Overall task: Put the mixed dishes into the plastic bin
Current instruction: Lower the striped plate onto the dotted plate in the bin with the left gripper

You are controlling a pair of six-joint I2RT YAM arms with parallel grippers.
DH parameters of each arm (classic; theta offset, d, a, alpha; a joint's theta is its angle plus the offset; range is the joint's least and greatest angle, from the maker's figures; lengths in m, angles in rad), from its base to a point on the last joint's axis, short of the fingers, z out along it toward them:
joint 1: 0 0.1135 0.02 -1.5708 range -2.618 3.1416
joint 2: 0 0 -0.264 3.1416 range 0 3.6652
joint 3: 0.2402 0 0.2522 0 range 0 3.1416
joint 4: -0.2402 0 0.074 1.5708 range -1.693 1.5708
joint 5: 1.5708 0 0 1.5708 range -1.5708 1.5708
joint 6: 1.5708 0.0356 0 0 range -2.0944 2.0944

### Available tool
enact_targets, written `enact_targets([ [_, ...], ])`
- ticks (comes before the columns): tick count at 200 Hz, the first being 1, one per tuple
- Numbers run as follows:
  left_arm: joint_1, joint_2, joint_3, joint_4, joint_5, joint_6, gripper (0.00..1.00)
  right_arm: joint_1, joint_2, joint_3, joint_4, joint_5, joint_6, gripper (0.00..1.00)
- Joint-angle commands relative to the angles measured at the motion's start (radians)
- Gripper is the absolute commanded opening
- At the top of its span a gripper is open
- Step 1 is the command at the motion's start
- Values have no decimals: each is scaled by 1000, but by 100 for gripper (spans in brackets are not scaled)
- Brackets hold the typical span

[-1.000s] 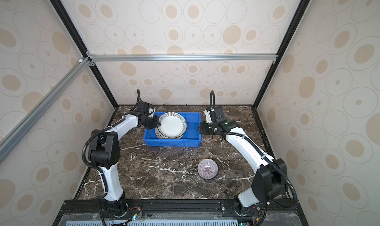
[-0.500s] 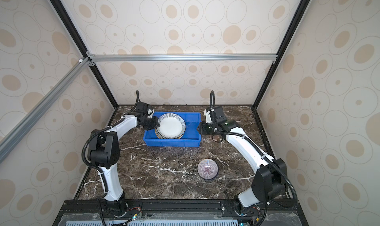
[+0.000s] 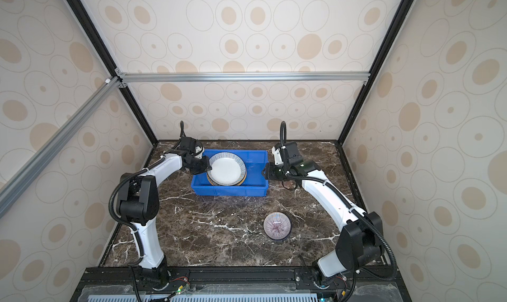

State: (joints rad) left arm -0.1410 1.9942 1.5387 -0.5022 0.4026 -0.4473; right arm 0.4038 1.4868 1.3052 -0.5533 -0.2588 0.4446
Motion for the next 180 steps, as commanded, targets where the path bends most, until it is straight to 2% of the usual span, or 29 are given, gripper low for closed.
enact_targets([
  [1,9,10,6,43,47,20,0,-3,6,16,-4,-11,9,49],
  [90,11,23,5,2,29,29,0,-3,0,9,-2,-26,12,49],
  [138,10,29,-7,-10,37,31,7,-2,-8,-1,3,-30,12,50],
  [180,10,33,-8,-25,21,36,8,-2,-7,-6,6,-32,19,50],
])
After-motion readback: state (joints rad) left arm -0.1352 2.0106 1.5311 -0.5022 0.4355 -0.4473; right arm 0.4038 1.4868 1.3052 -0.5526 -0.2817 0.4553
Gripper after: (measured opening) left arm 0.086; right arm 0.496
